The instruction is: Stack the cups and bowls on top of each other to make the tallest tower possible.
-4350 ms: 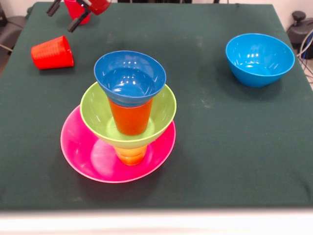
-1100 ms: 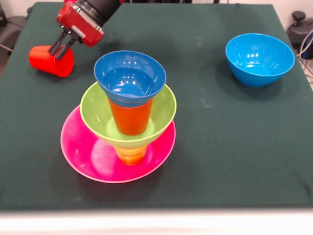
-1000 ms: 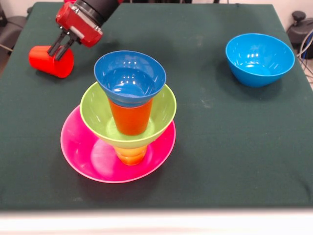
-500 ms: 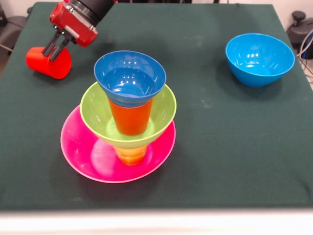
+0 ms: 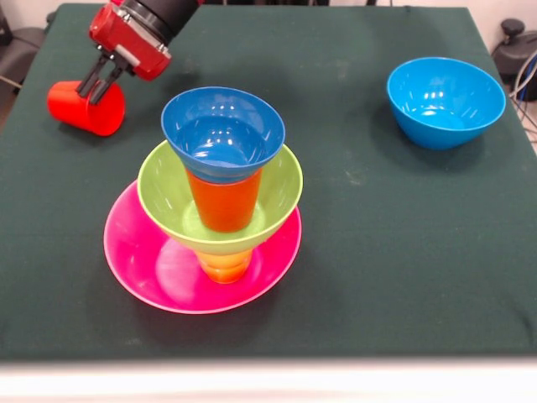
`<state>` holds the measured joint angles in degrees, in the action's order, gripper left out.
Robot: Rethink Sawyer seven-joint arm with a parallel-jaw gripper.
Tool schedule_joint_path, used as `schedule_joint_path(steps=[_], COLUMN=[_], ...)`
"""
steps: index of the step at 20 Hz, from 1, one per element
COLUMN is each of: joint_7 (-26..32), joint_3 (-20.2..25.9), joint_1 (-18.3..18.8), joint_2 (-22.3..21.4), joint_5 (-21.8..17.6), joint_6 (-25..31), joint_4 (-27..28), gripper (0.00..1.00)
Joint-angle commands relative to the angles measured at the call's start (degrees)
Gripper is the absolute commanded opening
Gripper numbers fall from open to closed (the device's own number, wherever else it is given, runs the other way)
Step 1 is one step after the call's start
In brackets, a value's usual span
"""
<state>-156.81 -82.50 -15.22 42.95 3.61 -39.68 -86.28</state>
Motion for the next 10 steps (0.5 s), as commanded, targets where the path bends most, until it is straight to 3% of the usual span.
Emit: schedule_joint_path(steps=[1,2,5,6,10], joint_7=[5.4,5.1,-0.3,-1.3,-0.5], joint_3=[5.7,5.9,7.4,7.3,7.6], joint_1=[-1.7,-1.7,-0.7,-0.2,1.4], joint_2=[-0.6,-1.2,-5.7,-6.5,-8.6], joint_5=[-5.5,-8.0,-23.1,-26.3,-31.4], joint_6=[3.7,4.3,-0.6,-2.1,-3.8], joint_4=[10.3,10.5,11.2,11.5,11.7], gripper=[0.0,0.0,0.0,0.0,0.0])
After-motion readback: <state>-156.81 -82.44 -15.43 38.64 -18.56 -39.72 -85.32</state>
